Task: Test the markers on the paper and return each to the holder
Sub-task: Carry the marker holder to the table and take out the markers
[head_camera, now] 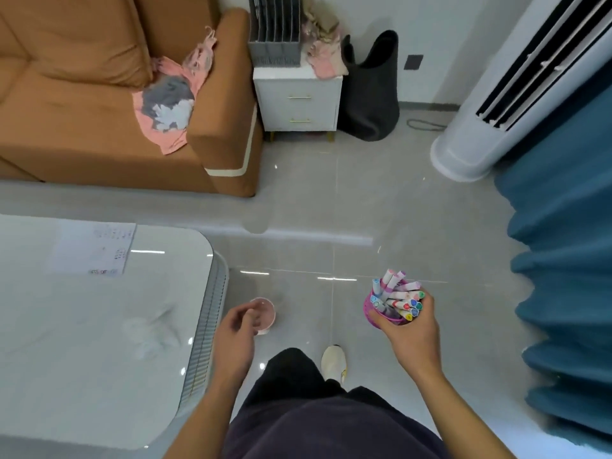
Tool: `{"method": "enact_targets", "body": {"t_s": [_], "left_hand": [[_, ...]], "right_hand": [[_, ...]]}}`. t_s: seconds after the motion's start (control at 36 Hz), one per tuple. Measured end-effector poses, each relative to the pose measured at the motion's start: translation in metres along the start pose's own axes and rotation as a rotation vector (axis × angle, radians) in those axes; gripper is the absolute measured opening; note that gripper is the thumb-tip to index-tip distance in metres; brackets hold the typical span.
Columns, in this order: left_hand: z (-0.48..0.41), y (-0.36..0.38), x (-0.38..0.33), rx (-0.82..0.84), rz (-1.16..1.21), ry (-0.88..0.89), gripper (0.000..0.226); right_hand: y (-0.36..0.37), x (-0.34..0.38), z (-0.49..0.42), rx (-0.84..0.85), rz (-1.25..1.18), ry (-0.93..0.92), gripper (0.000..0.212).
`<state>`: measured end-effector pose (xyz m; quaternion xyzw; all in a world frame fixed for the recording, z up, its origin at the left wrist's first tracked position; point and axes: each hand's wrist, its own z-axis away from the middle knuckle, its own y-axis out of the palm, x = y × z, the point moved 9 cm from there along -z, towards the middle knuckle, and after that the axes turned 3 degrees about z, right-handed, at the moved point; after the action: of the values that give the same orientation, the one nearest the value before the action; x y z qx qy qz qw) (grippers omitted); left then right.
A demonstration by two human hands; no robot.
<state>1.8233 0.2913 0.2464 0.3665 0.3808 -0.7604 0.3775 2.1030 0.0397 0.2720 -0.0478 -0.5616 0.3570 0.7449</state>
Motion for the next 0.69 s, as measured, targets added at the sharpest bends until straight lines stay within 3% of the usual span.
{"method": "enact_targets", "body": {"t_s": [0.69], "left_hand": [[-0.229,-0.058,-0.093,-0.274,0.133,-0.122,0.016]], "right_hand": [[0.219,0.214,-0.214,0.302,0.093,-0.162,0.075]]}}
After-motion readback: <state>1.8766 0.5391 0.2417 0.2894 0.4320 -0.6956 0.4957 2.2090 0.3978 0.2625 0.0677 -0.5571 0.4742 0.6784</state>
